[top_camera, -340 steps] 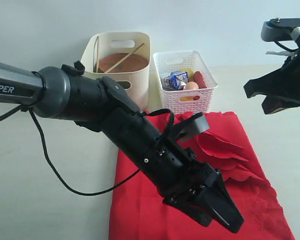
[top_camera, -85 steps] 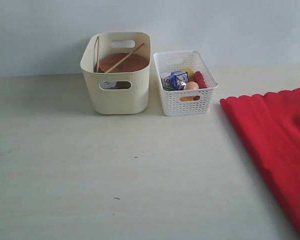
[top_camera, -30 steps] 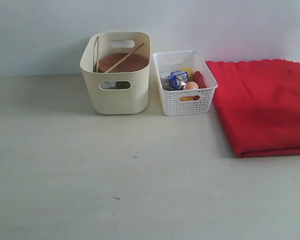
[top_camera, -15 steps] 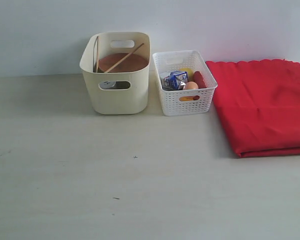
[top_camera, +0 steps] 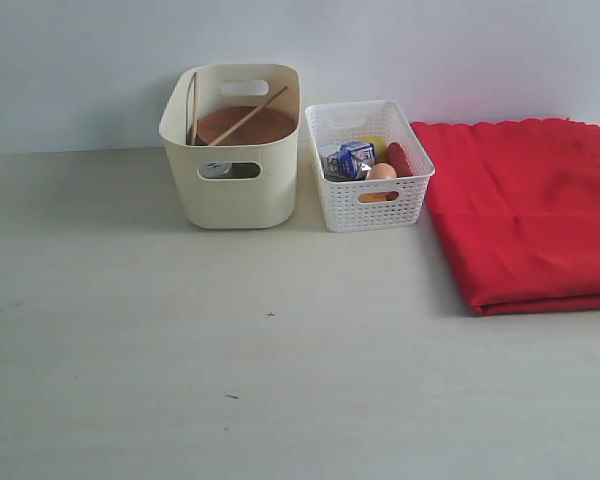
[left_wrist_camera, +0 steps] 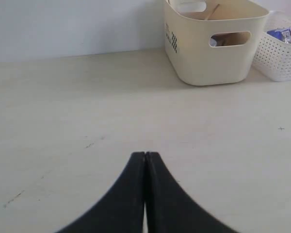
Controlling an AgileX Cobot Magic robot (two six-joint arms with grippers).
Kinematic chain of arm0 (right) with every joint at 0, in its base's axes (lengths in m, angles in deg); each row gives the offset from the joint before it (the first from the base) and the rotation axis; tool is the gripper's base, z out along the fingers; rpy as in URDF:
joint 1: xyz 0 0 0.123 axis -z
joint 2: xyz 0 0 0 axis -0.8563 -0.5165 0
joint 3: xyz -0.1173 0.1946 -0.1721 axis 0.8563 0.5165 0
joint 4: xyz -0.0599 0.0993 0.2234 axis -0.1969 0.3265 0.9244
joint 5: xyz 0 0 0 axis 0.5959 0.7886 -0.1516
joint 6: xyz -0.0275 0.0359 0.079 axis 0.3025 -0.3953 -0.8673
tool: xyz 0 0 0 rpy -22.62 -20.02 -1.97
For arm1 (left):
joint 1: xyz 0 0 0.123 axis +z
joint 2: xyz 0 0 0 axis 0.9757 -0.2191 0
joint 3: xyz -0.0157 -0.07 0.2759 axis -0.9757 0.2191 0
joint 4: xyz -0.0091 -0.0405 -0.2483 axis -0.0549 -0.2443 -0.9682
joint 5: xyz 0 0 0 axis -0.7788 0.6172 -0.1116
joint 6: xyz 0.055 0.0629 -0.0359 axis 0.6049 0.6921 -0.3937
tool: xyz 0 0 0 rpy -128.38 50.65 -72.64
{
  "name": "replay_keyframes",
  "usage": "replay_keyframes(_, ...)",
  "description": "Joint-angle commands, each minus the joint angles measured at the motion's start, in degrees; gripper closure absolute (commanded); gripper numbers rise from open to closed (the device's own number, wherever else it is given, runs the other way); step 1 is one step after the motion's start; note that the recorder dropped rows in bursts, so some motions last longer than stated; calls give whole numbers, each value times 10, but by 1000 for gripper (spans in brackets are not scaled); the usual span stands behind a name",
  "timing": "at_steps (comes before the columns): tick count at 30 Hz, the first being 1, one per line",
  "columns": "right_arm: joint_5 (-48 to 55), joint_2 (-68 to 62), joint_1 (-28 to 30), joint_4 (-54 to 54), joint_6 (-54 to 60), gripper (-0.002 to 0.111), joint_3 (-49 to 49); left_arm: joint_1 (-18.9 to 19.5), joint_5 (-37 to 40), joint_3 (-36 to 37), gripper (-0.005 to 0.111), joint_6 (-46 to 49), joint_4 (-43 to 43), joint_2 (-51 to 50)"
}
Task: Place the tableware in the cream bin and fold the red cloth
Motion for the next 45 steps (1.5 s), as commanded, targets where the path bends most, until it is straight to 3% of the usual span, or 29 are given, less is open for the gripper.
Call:
replay_keyframes(1, -42, 70, 0, -2, 11, 108, 67, 2, -5, 2, 107, -3, 0, 3)
replay_keyframes(8, -129, 185, -14, 41, 71, 108, 183, 2, -5, 2, 107, -3, 0, 3)
replay_keyframes(25, -201, 425, -226, 35, 123, 108, 303, 2, -5, 2, 107, -3, 0, 3)
replay_keyframes(45, -258, 584, -353, 33, 119, 108, 492, 2, -5, 2, 107, -3, 0, 3)
